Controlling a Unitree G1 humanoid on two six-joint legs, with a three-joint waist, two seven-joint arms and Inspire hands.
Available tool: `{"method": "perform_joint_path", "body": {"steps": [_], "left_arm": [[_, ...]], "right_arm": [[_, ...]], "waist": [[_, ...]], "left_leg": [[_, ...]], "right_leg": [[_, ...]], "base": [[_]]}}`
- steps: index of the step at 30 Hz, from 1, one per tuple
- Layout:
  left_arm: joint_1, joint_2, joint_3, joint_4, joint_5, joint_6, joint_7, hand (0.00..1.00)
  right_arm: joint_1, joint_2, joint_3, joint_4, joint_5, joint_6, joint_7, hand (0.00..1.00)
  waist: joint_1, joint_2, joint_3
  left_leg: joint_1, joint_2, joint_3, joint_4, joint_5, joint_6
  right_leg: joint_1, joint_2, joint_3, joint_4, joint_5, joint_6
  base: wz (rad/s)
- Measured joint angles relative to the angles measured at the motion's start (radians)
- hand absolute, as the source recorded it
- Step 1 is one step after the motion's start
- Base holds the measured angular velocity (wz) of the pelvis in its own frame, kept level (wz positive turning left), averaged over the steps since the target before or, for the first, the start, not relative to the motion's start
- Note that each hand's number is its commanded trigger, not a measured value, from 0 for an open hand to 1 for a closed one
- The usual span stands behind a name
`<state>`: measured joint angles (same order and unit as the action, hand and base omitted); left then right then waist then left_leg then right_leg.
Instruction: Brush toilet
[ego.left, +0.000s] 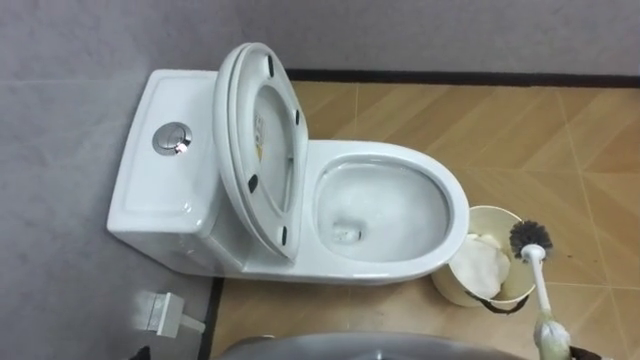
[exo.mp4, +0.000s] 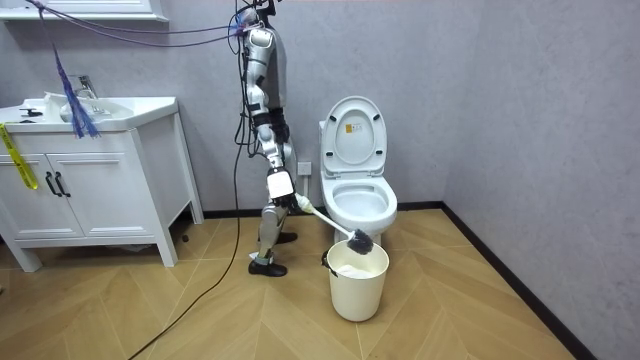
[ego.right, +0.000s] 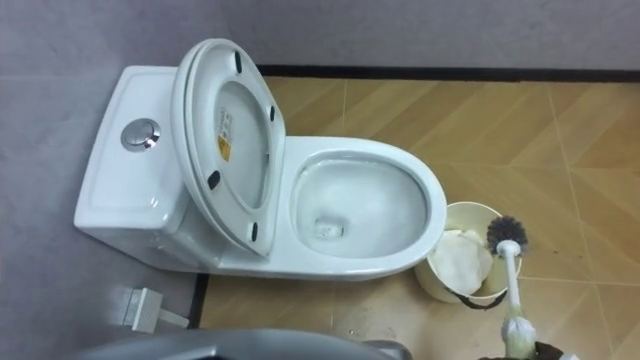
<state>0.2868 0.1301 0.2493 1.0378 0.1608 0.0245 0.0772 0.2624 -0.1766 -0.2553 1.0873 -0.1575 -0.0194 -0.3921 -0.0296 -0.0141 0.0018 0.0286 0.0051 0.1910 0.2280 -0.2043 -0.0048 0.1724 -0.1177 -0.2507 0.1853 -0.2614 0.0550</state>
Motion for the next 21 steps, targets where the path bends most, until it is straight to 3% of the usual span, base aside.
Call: {"method": "perform_joint_path", "body": {"steps": [8, 21], "left_arm": [[-0.011, 0.0, -0.01, 0.0, 0.031, 0.0, 0.0, 0.0], [-0.007, -0.004, -0.037, -0.002, 0.118, 0.045, 0.001, 0.0]], "right_arm": [[-0.007, 0.016, 0.032, 0.014, -0.001, 0.001, 0.0, 0.0], [-0.038, 0.019, 0.069, 0.118, -0.008, 0.06, 0.103, 0.0]], "waist": [[-0.001, -0.001, -0.0002], [0.004, -0.004, -0.001]], "left_leg": [[-0.001, 0.0, -0.002, 0.001, 0.0, 0.0], [0.003, 0.001, -0.004, 0.003, 0.0, 0.0]], "right_leg": [[0.001, 0.0, -0.003, 0.0, 0.0, 0.0], [0.004, 0.001, -0.004, 0.0, 0.0, 0.0]], "base": [[0.0], [0.0]]}}
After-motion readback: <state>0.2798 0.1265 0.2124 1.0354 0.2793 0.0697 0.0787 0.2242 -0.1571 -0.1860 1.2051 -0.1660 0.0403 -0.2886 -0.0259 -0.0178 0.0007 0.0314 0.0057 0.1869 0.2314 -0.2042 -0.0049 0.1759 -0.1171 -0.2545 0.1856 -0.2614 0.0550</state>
